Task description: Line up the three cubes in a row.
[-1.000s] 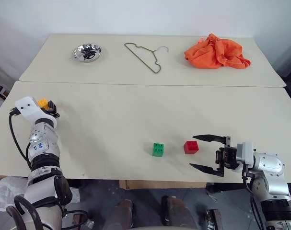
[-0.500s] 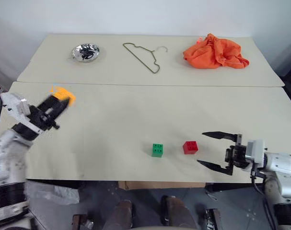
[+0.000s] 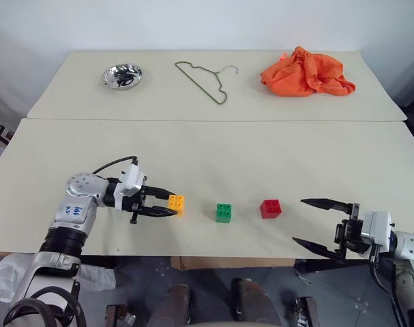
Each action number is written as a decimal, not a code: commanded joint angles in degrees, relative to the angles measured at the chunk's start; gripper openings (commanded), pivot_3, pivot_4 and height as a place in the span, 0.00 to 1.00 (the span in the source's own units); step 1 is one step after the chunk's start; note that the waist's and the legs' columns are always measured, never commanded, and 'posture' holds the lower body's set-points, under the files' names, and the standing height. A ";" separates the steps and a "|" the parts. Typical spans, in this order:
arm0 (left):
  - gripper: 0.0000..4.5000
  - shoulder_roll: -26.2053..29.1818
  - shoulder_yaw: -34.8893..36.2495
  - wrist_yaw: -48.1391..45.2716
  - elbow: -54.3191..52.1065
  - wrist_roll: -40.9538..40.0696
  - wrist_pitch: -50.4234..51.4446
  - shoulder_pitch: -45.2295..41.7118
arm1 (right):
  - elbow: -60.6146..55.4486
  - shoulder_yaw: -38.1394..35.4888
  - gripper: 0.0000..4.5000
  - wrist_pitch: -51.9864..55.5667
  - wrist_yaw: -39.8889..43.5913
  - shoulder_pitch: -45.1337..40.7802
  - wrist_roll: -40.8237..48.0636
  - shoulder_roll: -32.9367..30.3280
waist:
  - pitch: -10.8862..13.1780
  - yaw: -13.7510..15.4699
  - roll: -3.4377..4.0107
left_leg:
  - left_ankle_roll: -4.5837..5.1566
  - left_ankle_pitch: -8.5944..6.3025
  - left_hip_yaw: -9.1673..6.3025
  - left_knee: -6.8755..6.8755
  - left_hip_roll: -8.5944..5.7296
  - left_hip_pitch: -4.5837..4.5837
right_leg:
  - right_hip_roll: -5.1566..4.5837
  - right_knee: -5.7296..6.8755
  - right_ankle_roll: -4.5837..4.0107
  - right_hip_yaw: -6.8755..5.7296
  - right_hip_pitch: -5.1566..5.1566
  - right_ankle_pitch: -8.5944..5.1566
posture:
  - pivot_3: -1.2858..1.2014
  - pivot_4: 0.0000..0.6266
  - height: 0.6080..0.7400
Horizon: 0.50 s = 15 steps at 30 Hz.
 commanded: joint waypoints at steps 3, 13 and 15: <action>0.33 -0.59 -0.83 -6.21 3.99 0.53 -4.48 -1.40 | -4.89 -1.60 1.00 1.03 -2.31 1.81 1.09 -0.41 | 0.00 0.07 -0.01 | 0.02 -0.01 0.00 0.01 -0.01 0.01 | -0.04 -0.02 0.01 0.04 0.00 0.01 | 0.52 0.24 1.00; 0.49 -2.70 -1.70 -5.36 7.32 2.09 -4.88 -2.58 | -8.12 -0.37 1.00 4.14 -3.57 3.37 1.50 -0.39 | 0.01 0.61 -0.02 | 0.08 -0.01 0.00 0.04 -0.05 0.01 | -0.05 -0.03 0.02 0.05 0.01 0.01 | 0.52 0.24 1.00; 0.60 -2.43 -0.81 -4.45 6.79 1.77 -4.23 -2.65 | -7.92 -0.22 1.00 4.30 -3.48 2.93 1.32 -0.34 | 0.01 0.55 -0.03 | 0.08 -0.01 0.00 0.04 -0.05 0.01 | -0.04 -0.02 0.02 0.05 0.01 0.01 | 0.52 0.24 1.00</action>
